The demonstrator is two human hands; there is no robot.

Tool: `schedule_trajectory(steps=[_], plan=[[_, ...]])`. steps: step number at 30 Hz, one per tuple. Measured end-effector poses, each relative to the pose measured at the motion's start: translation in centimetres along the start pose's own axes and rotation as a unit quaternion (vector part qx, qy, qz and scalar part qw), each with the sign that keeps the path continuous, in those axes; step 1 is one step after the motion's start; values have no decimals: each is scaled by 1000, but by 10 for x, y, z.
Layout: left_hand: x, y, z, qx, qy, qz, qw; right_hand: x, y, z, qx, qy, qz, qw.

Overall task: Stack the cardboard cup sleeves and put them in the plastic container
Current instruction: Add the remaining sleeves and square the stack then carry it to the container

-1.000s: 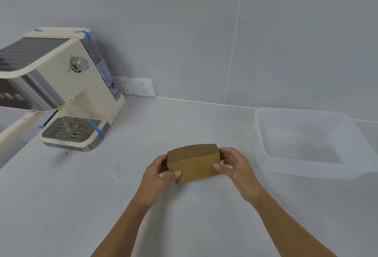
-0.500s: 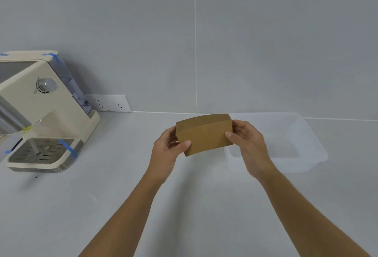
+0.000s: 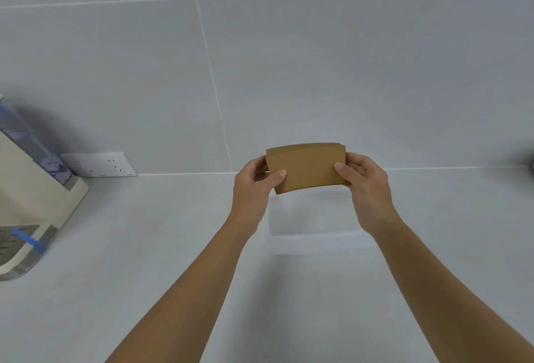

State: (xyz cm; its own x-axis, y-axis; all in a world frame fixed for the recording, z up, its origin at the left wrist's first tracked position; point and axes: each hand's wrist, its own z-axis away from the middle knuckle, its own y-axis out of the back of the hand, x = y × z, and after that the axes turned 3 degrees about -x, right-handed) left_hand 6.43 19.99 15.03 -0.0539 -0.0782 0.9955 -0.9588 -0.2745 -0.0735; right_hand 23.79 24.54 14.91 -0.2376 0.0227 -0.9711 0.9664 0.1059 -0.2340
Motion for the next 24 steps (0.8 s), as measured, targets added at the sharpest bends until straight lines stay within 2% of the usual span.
schedule_trajectory(steps=[4,12,18,24], plan=[[-3,-25,-11,2,31,-3,1000,-1,23,-14,11,-34,7,999],[-33,-47,-28,2,167,-42,985,19,53,-38,24,-149,18,988],[-55,-50,-46,6,306,-61,950,40,61,-56,30,-276,50,959],[-75,-49,-58,29,359,-57,931,58,63,-70,5,-354,91,931]])
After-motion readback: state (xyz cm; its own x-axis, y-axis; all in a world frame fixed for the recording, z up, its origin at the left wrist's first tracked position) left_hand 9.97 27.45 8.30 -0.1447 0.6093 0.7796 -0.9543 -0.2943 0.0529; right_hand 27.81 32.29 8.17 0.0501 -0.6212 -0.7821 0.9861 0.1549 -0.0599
